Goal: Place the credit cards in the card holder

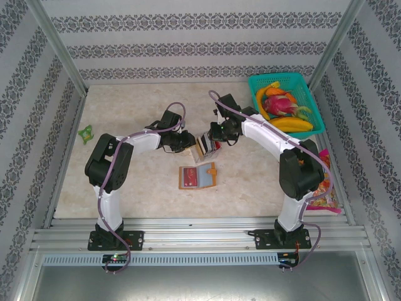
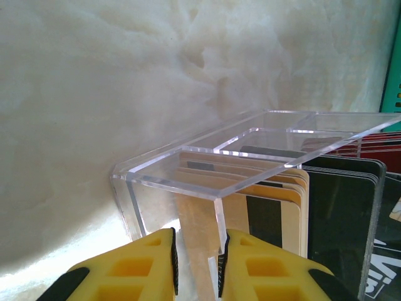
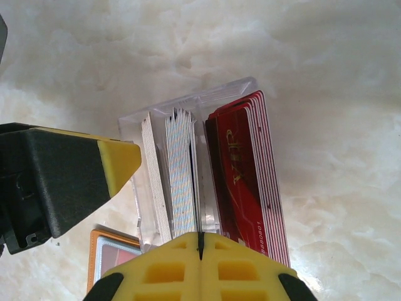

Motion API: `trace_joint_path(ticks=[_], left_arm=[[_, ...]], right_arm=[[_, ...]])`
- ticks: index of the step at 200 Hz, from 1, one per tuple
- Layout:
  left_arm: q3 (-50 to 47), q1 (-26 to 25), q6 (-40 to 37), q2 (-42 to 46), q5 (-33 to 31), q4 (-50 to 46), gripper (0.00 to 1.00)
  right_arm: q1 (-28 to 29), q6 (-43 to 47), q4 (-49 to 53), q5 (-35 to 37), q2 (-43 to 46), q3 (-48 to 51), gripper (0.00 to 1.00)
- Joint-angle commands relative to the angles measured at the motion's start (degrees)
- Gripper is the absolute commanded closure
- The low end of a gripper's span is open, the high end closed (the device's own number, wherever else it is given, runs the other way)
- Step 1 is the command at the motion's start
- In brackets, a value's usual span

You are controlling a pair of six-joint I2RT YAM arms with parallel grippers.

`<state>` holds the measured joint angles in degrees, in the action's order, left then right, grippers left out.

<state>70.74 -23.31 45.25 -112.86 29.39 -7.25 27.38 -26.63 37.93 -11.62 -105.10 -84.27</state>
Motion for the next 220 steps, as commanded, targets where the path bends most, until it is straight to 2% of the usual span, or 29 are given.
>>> trace_joint_path(ticks=[1, 26, 52, 71, 97, 132, 161, 190, 220], left_arm=[[-1.08, -1.02, -0.43, -0.68, -0.92, -6.74, 0.77], [-1.12, -0.98, -0.41, -0.13, -0.83, -6.64, 0.77], [-1.31, -1.03, -0.78, 0.92, -1.09, -6.65, 0.76], [-1.39, -0.95, -0.82, 1.61, -1.13, -6.48, 0.75], [-1.65, -0.95, -0.86, 2.44, -1.23, -6.09, 0.74], [-2.31, -0.99, -0.86, 4.11, -1.8, -5.68, 0.71], [-2.77, -1.01, -1.05, 5.19, -2.24, -5.7, 0.68], [-2.78, -1.02, -0.61, 5.66, -3.01, -5.33, 0.68], [-2.75, -0.95, -1.01, 6.45, -4.2, -6.37, 0.67]], right_arm=[[1.64, 1.8, 2.14, 0.87, -0.68, -2.5, 1.0], [4.0, 3.13, 8.89, 10.11, -4.08, -7.36, 1.0], [5.23, 3.28, 8.45, 13.58, -1.87, -7.37, 1.0], [4.57, 3.09, 7.86, 13.32, -0.62, -6.75, 1.0], [3.25, 2.82, 5.94, 6.96, -0.47, -5.93, 1.0], [2.94, 1.37, 5.42, 2.63, -1.49, -5.88, 1.0], [4.38, 1.57, 4.55, 4.34, -1.1, -5.61, 1.0], [4.71, 3.76, 11.26, 5.38, -8.0, -10.92, 1.0], [5.58, 5.42, 10.28, 7.67, -7.36, -10.54, 1.0]])
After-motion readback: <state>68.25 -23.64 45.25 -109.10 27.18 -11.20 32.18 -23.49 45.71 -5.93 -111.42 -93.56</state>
